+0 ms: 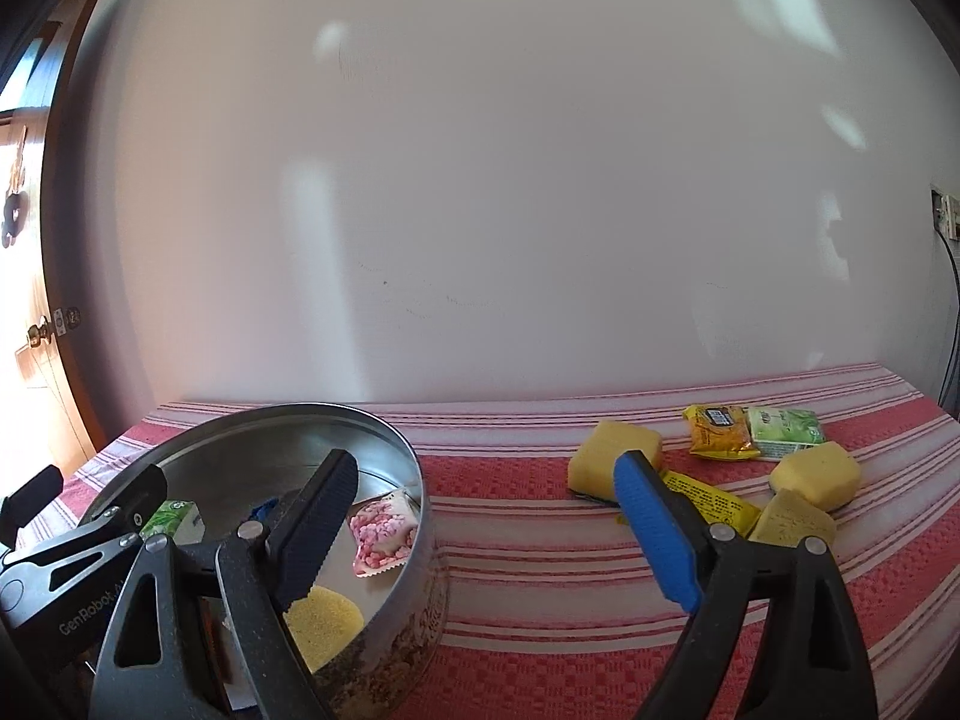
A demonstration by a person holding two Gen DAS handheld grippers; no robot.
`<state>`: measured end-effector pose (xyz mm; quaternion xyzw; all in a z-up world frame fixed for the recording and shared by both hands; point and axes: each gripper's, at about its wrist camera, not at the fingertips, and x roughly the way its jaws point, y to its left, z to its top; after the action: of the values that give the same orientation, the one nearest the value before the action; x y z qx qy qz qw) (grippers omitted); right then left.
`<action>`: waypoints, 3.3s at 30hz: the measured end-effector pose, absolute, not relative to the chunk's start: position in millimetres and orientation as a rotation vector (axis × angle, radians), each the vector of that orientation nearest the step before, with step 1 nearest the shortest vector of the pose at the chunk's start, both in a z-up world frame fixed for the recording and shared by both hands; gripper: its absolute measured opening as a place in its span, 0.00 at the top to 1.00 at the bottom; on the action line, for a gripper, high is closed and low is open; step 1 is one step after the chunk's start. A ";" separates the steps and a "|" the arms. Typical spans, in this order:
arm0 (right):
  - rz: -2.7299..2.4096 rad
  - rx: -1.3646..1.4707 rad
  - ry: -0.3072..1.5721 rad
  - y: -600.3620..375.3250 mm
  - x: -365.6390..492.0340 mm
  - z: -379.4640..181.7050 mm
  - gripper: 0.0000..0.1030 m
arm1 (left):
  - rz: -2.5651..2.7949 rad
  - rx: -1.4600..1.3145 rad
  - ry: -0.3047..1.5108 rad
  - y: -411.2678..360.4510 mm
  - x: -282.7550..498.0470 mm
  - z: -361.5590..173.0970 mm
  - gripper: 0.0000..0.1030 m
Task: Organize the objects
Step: 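Move the left tool to the large yellow sponge and grasp it, then grasp a yellow sponge with the right tool while the left tool holds its sponge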
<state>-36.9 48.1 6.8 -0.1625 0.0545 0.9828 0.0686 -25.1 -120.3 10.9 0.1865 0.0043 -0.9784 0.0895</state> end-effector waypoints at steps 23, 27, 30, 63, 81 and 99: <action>2.835 -0.586 0.111 144.9 -12.0 0.3 0.13 | -2.999 0.717 -0.038 -59.7 -10.8 -3.9 0.00; 2.807 -0.640 0.162 175.8 -8.4 -2.8 0.13 | -3.033 0.719 -0.119 -28.1 -5.0 -5.0 0.00; 2.784 -0.650 0.181 194.0 -4.8 -4.5 0.13 | -3.075 0.737 -0.154 -5.0 -0.7 -5.3 0.00; 2.600 -0.720 0.232 331.1 16.0 -3.1 0.13 | -3.268 1.532 -0.475 219.3 -61.3 -46.4 0.37; 2.645 -0.772 0.258 331.0 9.6 -14.0 0.13 | -3.290 1.050 -0.127 94.5 -19.3 9.9 0.42; 2.681 -1.157 0.194 281.5 -81.2 -42.3 0.14 | -3.232 0.894 -0.252 47.6 -40.9 11.9 0.42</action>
<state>-81.2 281.5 -42.3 -0.3930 0.0659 0.9108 0.1074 -40.9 47.6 11.9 0.2643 -0.0746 -0.9552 -0.1103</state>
